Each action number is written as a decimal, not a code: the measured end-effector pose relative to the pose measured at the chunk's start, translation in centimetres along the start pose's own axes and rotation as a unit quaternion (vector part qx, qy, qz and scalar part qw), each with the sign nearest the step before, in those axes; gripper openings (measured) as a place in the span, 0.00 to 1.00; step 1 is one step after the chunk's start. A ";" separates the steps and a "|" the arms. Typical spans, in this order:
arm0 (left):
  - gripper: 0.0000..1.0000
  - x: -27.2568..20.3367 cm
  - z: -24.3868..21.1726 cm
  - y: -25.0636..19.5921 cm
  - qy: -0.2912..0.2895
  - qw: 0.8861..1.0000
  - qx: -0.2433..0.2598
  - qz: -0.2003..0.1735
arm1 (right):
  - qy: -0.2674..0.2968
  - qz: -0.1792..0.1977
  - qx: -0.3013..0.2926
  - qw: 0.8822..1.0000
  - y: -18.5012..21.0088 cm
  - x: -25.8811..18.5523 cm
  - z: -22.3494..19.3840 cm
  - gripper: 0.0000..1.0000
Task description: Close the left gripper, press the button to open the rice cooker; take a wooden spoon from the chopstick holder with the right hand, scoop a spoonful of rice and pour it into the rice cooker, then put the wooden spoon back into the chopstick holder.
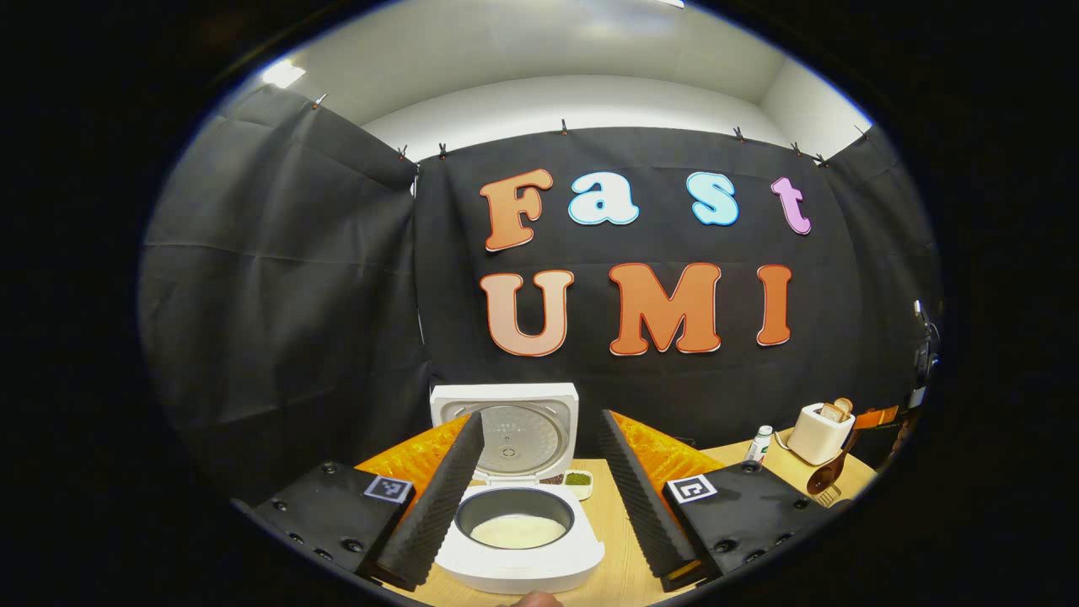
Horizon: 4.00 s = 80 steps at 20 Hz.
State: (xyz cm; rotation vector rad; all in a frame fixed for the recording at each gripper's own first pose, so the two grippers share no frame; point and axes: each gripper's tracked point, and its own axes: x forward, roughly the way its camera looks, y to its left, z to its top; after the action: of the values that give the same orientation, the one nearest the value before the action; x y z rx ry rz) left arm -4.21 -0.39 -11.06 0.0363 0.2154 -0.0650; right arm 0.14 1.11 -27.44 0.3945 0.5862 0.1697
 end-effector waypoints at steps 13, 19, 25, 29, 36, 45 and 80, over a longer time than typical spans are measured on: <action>0.94 0.5 0.2 -4.1 0.007 1.000 0.017 -0.007 | 0.069 -0.021 0.094 0.993 -7.0 1.5 -6.8 0.21; 0.94 1.3 -0.3 -4.5 0.012 1.000 0.014 -0.014 | 0.050 -0.012 0.153 0.987 -9.2 1.5 -7.2 0.25; 0.94 3.6 0.5 -1.9 0.009 1.000 0.000 0.003 | 0.059 -0.056 0.150 0.985 -12.1 0.7 -7.4 0.47; 0.94 7.9 1.9 1.9 0.025 0.999 -0.028 0.025 | 0.021 -0.101 0.109 0.989 -14.5 -1.5 -3.5 0.89; 0.93 20.0 2.8 6.4 0.074 0.996 -0.039 0.036 | -0.074 -0.137 0.013 0.988 -11.7 -8.9 6.9 0.94; 0.94 32.5 -7.2 8.2 0.226 0.973 -0.041 0.019 | -0.127 -0.131 -0.037 0.983 -4.9 -14.3 9.7 0.94; 0.98 9.1 -25.7 3.4 0.362 0.931 -0.035 0.016 | -0.058 0.053 -0.055 0.995 6.1 -5.9 5.2 0.94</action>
State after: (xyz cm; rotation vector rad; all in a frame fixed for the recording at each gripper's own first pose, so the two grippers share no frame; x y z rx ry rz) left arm -0.59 3.55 -38.03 -0.0101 0.9578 -0.0081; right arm -2.03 3.47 -17.96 0.3270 0.4408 0.2770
